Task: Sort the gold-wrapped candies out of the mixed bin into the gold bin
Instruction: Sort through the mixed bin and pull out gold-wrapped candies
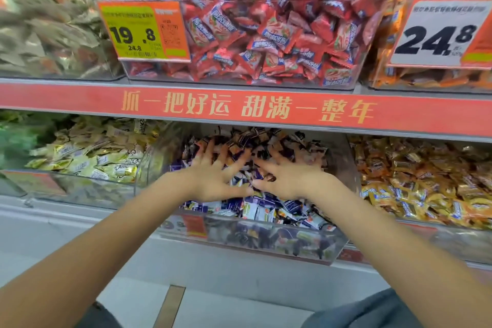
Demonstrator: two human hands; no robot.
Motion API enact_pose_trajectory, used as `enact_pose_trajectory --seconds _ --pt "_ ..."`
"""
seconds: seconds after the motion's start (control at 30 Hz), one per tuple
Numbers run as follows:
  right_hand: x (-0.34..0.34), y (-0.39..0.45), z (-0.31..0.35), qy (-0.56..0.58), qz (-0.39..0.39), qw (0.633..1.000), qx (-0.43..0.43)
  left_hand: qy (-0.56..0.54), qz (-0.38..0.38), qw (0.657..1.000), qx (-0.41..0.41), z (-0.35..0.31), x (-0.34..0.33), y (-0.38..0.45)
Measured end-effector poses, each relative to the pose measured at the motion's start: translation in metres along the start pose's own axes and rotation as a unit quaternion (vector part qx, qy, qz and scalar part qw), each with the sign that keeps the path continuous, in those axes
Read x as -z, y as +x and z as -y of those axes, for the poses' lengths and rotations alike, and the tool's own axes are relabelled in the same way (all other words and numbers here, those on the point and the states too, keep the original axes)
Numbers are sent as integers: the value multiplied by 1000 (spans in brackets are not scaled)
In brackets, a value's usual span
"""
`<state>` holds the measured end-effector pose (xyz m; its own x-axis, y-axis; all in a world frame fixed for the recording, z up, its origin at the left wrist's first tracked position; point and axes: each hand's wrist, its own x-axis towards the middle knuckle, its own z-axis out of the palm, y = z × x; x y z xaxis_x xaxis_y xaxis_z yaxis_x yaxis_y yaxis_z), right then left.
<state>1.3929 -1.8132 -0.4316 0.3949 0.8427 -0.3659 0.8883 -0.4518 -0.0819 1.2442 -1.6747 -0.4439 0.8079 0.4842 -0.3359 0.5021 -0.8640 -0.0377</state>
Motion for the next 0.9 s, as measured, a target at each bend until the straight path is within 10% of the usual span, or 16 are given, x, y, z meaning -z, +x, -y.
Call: enact_pose_trajectory --seconds 0.13,0.27,0.53,0.9 --pt "-6 13 -8 -18 68 998 0 -30 24 999 19 17 -10 -17" --pt "5 -51 2 156 -206 964 57 -249 -173 952 -36 5 -16 -72" --pt "-53 -116 -20 -60 -319 941 99 -107 -320 936 -97 7 -58 -105" --pt "-58 -103 -27 16 -407 912 55 -86 -420 901 -64 -5 -60 -89"
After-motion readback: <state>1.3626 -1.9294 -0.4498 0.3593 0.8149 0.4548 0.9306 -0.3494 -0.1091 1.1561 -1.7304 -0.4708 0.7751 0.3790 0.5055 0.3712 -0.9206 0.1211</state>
